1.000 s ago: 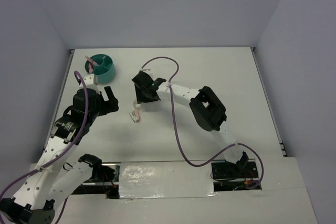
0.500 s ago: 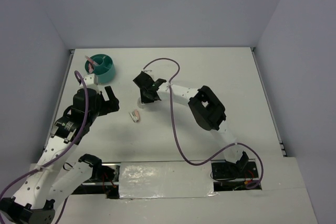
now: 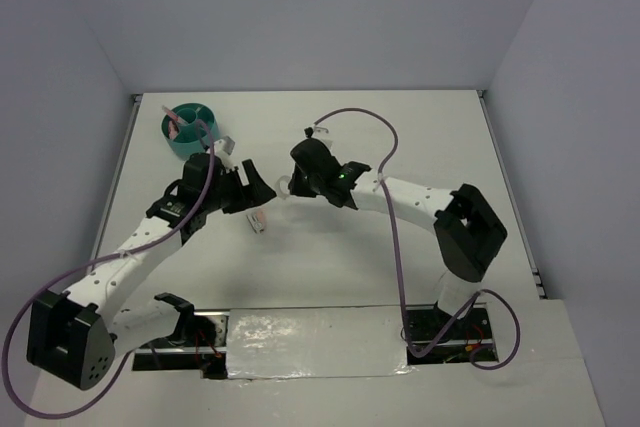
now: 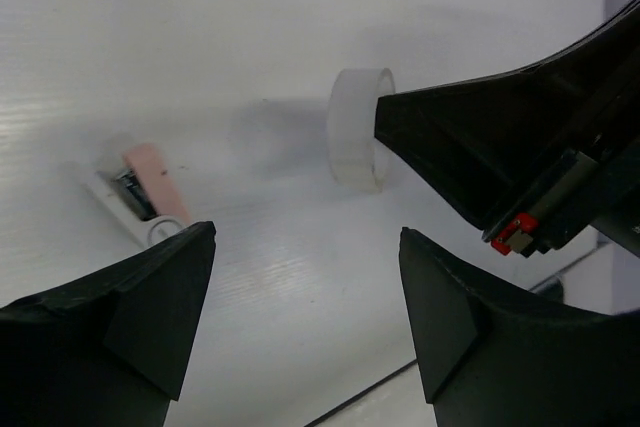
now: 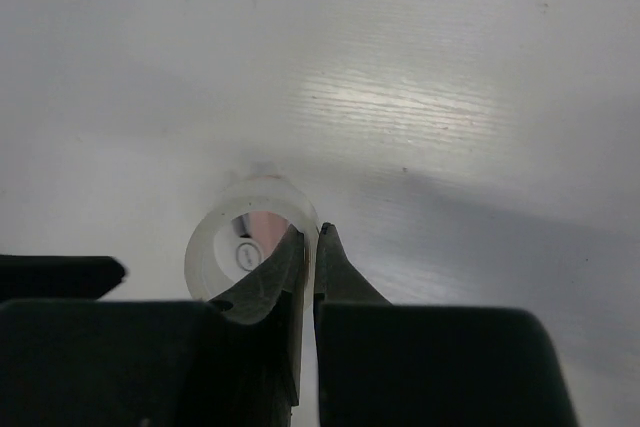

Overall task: Sort the stationery into containers
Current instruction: Pick up the stationery from the center of the board, then place the stationery in the storage box.

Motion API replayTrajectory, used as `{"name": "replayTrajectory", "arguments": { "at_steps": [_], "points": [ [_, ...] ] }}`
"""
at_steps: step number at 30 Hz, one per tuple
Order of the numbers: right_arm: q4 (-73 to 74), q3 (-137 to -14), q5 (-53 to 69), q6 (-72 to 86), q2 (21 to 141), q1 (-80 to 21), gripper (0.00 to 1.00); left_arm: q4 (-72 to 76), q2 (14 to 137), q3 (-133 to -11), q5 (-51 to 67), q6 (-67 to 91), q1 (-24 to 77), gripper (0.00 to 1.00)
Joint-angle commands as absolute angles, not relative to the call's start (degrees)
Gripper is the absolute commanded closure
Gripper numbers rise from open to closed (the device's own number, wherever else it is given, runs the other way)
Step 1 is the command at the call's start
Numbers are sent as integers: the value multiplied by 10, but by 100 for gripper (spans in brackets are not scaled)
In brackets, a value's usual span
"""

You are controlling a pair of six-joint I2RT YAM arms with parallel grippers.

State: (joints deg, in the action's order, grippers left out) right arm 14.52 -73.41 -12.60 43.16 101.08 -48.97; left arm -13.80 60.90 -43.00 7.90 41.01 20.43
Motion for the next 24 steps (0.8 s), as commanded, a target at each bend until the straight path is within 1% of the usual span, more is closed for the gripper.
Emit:
{"name": "replayTrajectory", "arguments": {
  "at_steps": [1,7,8,10,11,13,15,19,24],
  "points": [
    [91,-714,-114,443,970,-491,100,-37,623,-441,154,445,214,14],
    [80,-711,-84,432,959,-491,100,-4,645,-437,185,461,224,20],
    [76,-711,-80,429,957,-491,100,-5,651,-437,186,460,225,24],
    [72,-706,-76,428,953,-492,100,-5,655,-434,185,459,225,27],
    [69,-705,-75,427,951,-492,100,-4,657,-431,185,458,225,32],
    [64,-700,-71,426,947,-492,100,-4,659,-425,180,456,225,34],
    [58,-693,-66,424,941,-492,100,-5,663,-423,179,452,225,38],
    [60,-693,-63,420,936,-492,100,-5,674,-424,181,447,225,40],
    [56,-680,-59,417,921,-492,100,-19,672,-432,150,435,225,38]
  ]
}}
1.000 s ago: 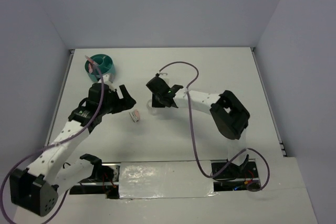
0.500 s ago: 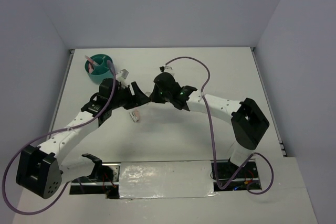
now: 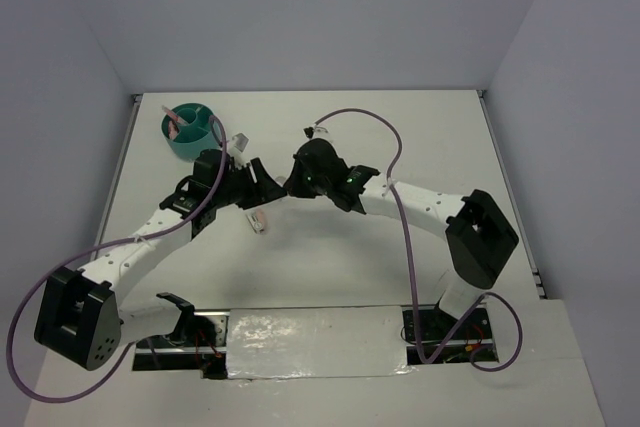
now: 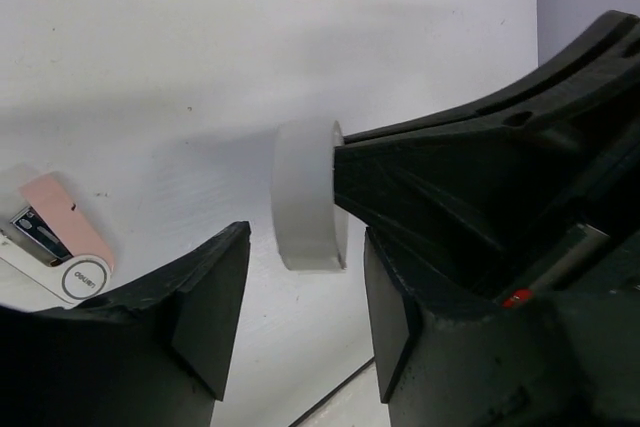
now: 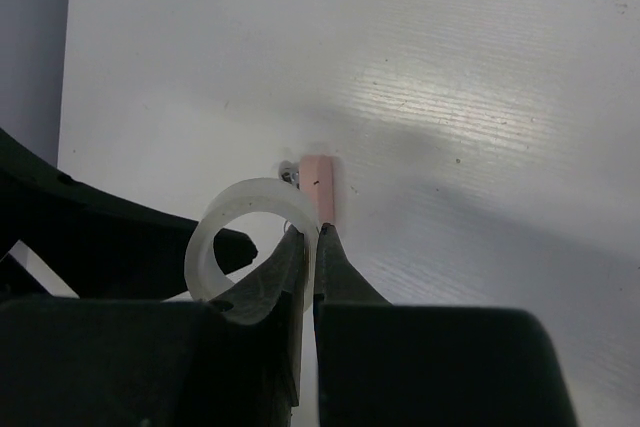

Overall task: Sort the stationery into containers
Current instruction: Place the stationery in the storage box.

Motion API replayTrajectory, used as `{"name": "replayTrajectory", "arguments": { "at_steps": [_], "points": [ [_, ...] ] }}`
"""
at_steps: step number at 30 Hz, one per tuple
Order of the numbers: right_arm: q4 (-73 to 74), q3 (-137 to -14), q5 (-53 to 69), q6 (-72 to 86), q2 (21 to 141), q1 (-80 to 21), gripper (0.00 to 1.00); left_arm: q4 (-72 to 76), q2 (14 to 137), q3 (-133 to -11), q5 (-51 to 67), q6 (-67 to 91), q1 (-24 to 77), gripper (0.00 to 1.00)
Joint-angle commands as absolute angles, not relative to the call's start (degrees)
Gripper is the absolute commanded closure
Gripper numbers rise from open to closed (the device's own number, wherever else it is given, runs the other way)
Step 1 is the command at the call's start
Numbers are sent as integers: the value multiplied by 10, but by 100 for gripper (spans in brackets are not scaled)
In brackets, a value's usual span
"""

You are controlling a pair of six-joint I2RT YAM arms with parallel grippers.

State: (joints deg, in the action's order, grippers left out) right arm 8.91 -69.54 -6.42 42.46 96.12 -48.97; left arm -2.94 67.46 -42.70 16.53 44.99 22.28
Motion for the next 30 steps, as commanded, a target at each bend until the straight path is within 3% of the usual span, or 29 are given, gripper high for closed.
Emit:
{"name": "replayTrajectory", "arguments": {
  "at_steps": [1,4,11,12,13,15,16,17,18,19,21,26,30],
  "points": [
    [51,-678,-58,417,918,-492,100,-19,671,-433,149,434,225,40],
    [55,-679,-59,414,914,-493,100,-14,668,-436,154,434,225,59],
    [59,-686,-48,409,925,-493,100,-4,660,-441,166,430,225,61],
    [59,-686,-44,408,925,-493,100,-5,659,-445,169,427,225,67],
    [55,-685,-41,408,926,-494,100,-5,660,-446,172,426,225,83],
    [40,-674,-27,408,923,-492,100,-5,664,-454,176,420,225,96],
    [14,-667,-5,408,919,-490,96,-4,665,-458,175,418,225,100],
    [4,-656,10,408,917,-488,84,-5,667,-469,169,408,225,100],
    [2,-651,31,410,916,-476,43,-15,673,-479,157,398,224,100],
    [3,-646,34,413,909,-469,32,-34,678,-495,139,388,224,100],
    [2,-614,33,418,892,-447,24,-96,701,-549,65,355,217,100],
    [-15,-500,6,415,787,-380,20,-167,774,-657,-1,332,146,100],
    [34,-473,-24,372,724,-368,19,-248,912,-820,-82,275,106,100]
  ]
}}
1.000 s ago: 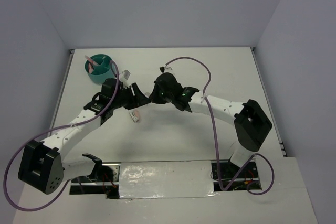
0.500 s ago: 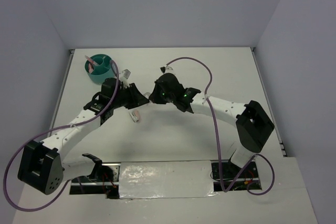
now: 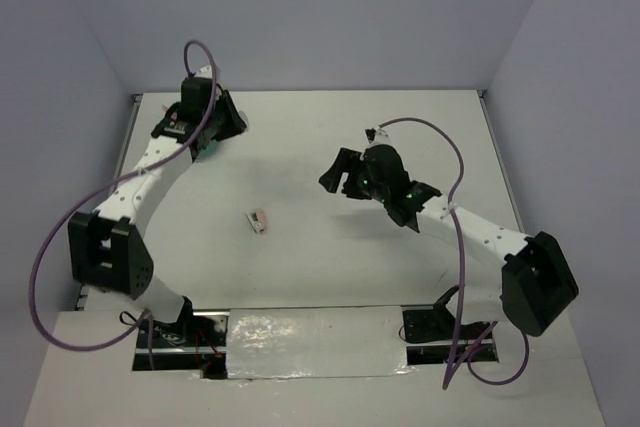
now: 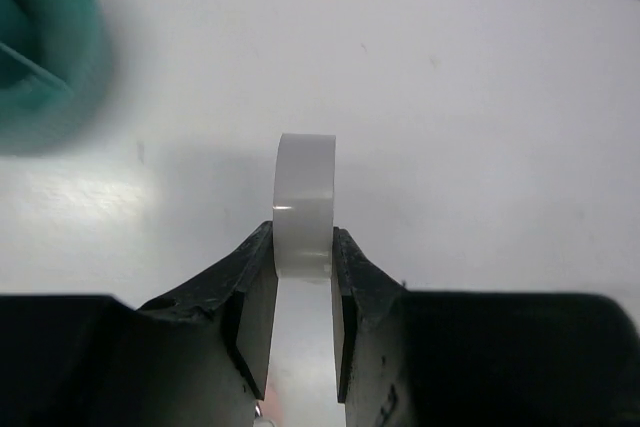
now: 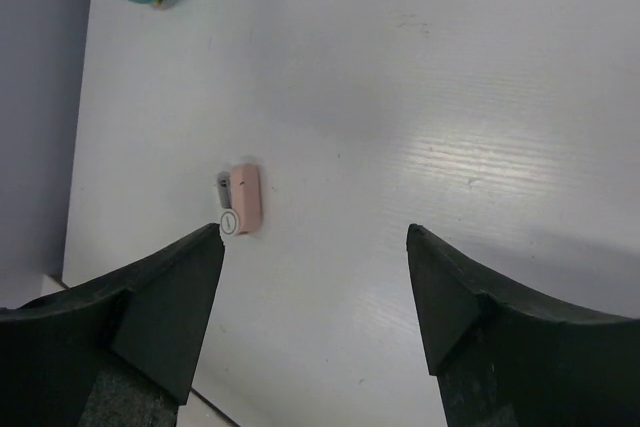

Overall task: Sort the stationery into containers
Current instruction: Place the stationery in the storage box.

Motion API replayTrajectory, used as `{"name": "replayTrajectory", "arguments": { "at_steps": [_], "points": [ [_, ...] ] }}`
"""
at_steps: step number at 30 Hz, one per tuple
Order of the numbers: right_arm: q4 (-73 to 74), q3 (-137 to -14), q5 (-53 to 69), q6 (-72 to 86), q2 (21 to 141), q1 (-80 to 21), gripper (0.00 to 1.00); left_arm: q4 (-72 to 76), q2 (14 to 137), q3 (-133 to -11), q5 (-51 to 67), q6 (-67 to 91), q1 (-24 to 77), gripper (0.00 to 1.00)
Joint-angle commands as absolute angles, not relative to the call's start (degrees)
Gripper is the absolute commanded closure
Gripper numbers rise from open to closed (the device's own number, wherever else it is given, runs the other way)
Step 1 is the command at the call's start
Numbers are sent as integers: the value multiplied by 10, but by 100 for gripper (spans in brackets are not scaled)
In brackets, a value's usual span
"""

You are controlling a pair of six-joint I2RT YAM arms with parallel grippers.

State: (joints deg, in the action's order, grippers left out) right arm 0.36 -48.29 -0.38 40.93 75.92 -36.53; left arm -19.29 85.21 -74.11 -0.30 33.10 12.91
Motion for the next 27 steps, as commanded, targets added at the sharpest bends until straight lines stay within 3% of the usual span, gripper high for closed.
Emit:
{"name": "replayTrajectory", "arguments": {
  "at_steps": [1,9,12,15,27],
  "points": [
    [40,-465,-28,365,716,-367,19,-252,959,-871,-79,262,98,100],
    [88,-430,-24,293,646,-359,18,-321,1152,-1120,-160,57,84,100],
    [90,-418,-6,274,633,-359,18,-315,1167,-1132,-215,15,74,100],
    [89,-410,-3,266,629,-358,18,-299,1159,-1108,-179,41,47,100],
    [80,-387,30,258,629,-359,18,-244,1170,-1046,-240,36,40,98]
  ]
}}
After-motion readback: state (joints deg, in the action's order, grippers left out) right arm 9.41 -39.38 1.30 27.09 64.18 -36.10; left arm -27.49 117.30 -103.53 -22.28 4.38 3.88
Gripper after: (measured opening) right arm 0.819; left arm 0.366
